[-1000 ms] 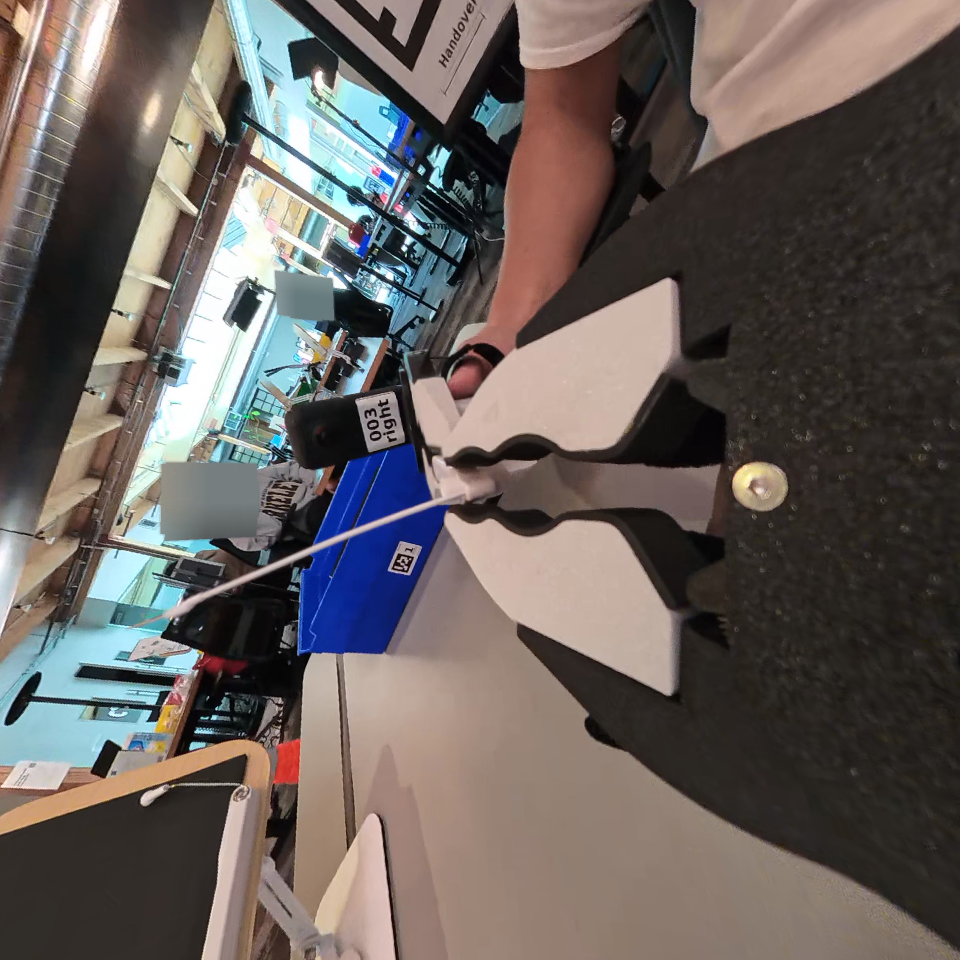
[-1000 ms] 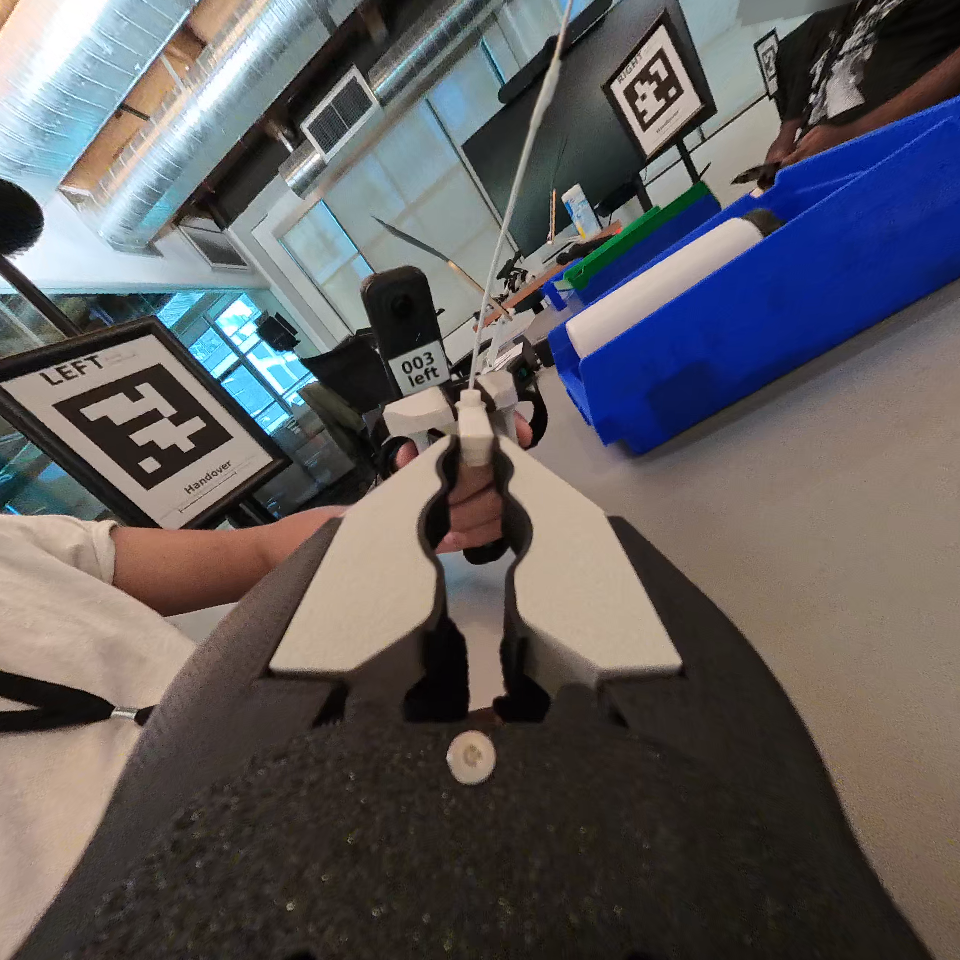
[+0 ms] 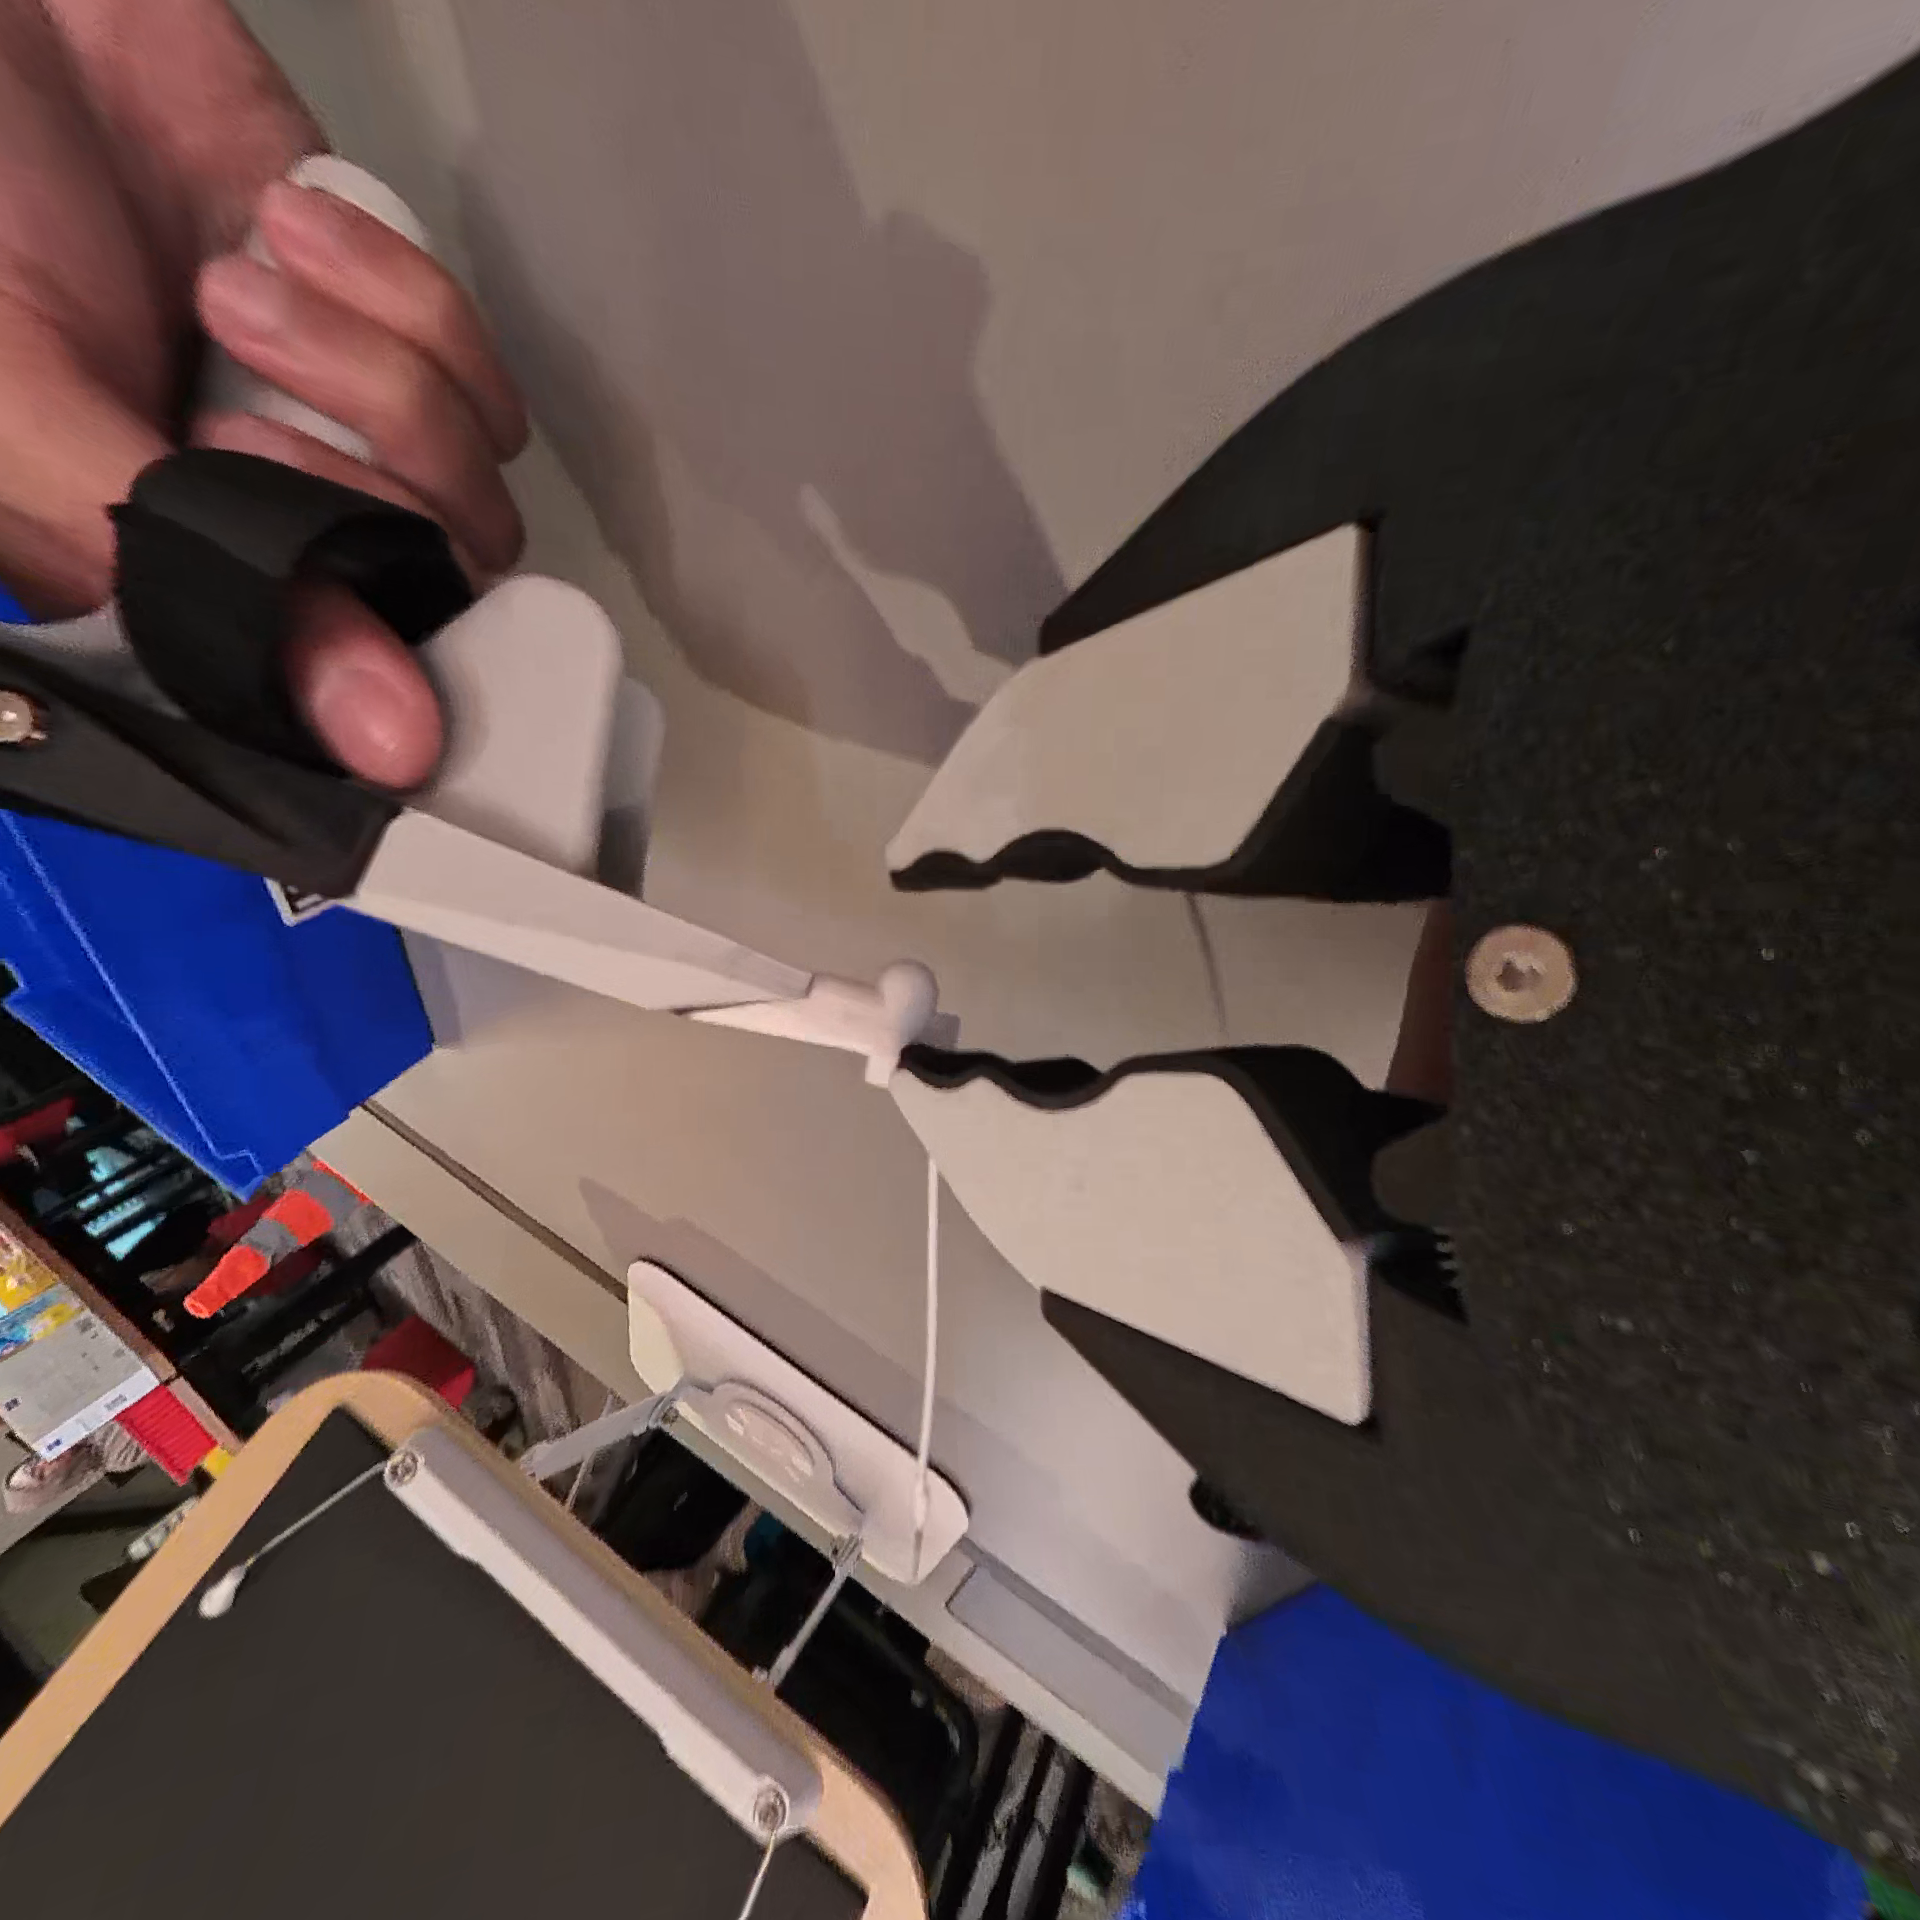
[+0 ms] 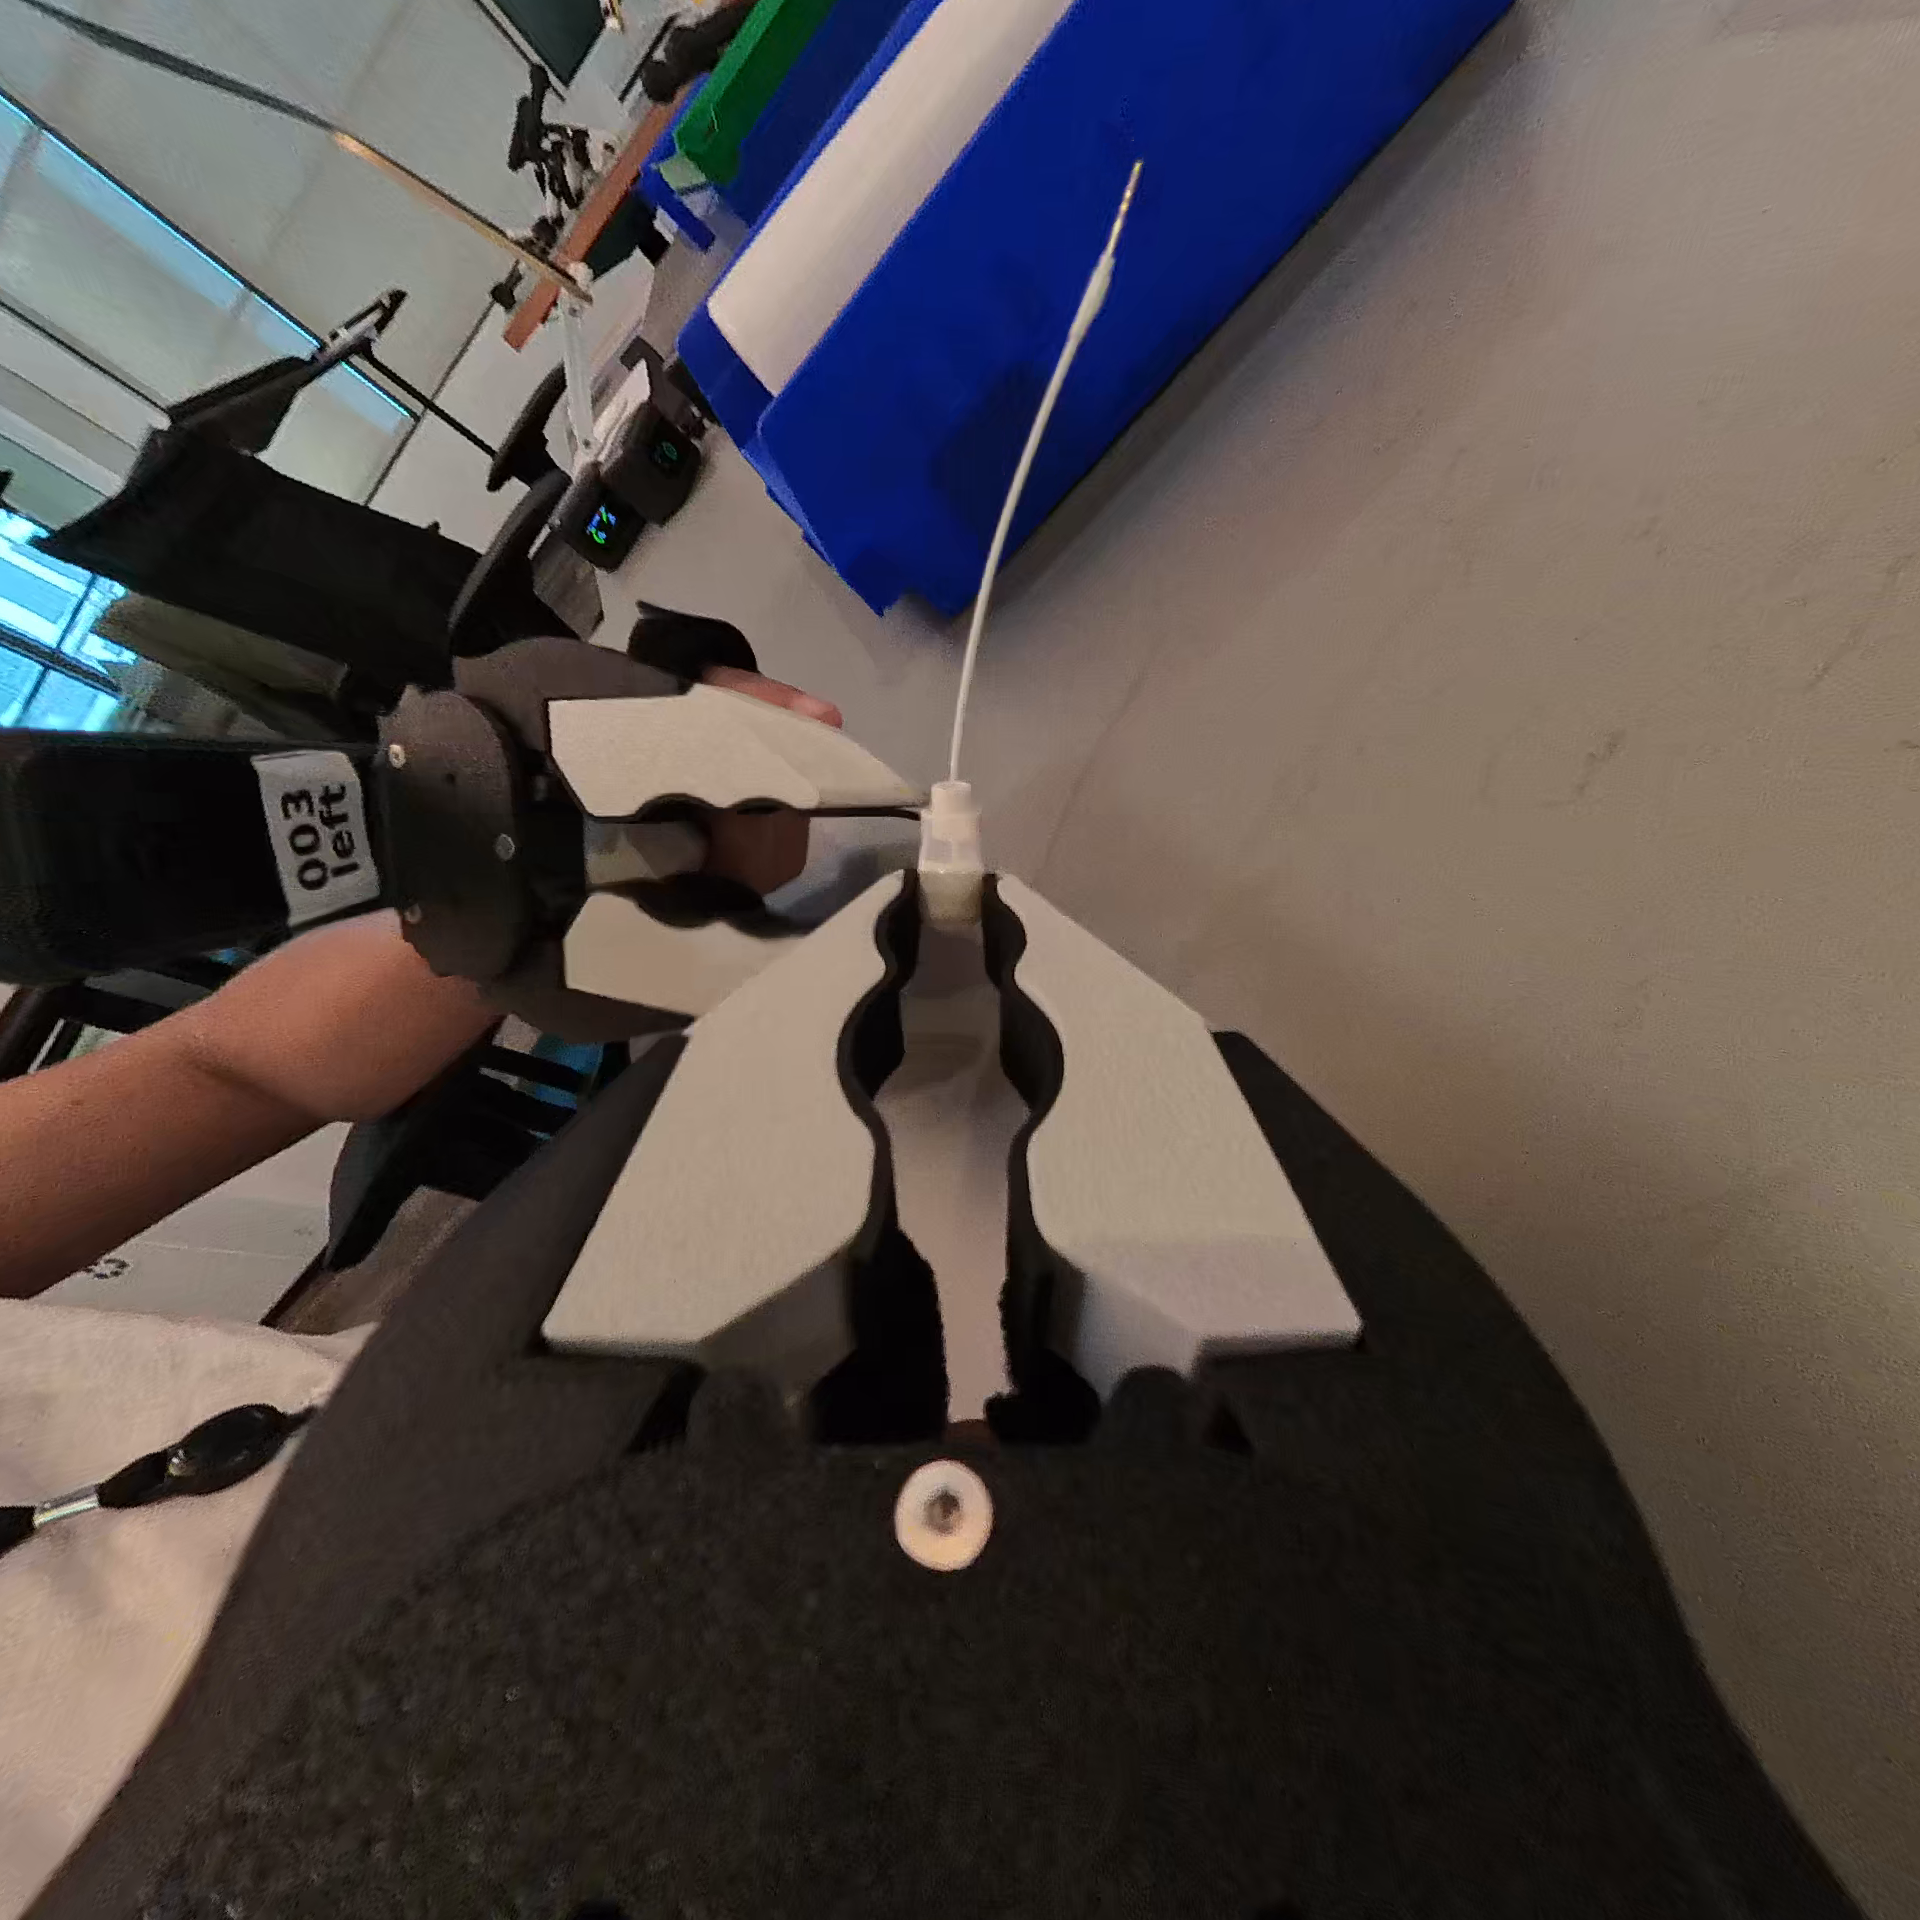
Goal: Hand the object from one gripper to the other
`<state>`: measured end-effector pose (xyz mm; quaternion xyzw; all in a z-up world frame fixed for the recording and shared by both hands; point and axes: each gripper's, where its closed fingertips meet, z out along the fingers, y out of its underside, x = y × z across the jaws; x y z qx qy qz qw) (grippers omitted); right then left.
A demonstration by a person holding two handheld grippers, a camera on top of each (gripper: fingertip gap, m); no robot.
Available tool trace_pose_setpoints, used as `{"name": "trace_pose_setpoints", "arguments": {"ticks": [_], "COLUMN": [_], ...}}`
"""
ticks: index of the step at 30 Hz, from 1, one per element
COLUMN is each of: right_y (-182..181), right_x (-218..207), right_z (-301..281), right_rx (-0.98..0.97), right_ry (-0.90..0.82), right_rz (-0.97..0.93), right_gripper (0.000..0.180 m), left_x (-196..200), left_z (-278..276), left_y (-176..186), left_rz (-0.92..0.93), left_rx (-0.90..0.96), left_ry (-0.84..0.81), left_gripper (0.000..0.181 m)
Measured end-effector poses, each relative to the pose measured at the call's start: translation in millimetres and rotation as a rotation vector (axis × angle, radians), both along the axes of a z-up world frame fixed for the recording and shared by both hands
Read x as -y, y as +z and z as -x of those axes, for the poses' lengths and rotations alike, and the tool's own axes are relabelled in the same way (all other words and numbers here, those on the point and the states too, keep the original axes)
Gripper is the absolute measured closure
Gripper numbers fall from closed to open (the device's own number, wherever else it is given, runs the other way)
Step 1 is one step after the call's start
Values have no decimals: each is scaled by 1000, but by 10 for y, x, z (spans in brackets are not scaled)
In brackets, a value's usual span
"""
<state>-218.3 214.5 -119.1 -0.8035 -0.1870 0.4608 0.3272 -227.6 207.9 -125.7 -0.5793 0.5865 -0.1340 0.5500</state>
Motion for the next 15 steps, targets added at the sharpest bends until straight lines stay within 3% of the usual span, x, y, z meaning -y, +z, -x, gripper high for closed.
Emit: {"name": "trace_pose_setpoints", "arguments": {"ticks": [3,9,15], "right_y": [-40,-95,13], "right_x": [16,23,91], "right_z": [6,4,87], "right_rx": [21,53,-8], "right_ry": [4,-15,26], "right_rz": [10,39,44], "right_gripper": [168,169,169], "left_x": [-59,-116,-34], "left_z": [34,56,-10], "left_y": [-20,-23,-63], "left_rz": [-51,-70,-89], "left_rx": [-28,-37,-59], "left_ry": [33,63,26], "left_gripper": [167,146,142]}}
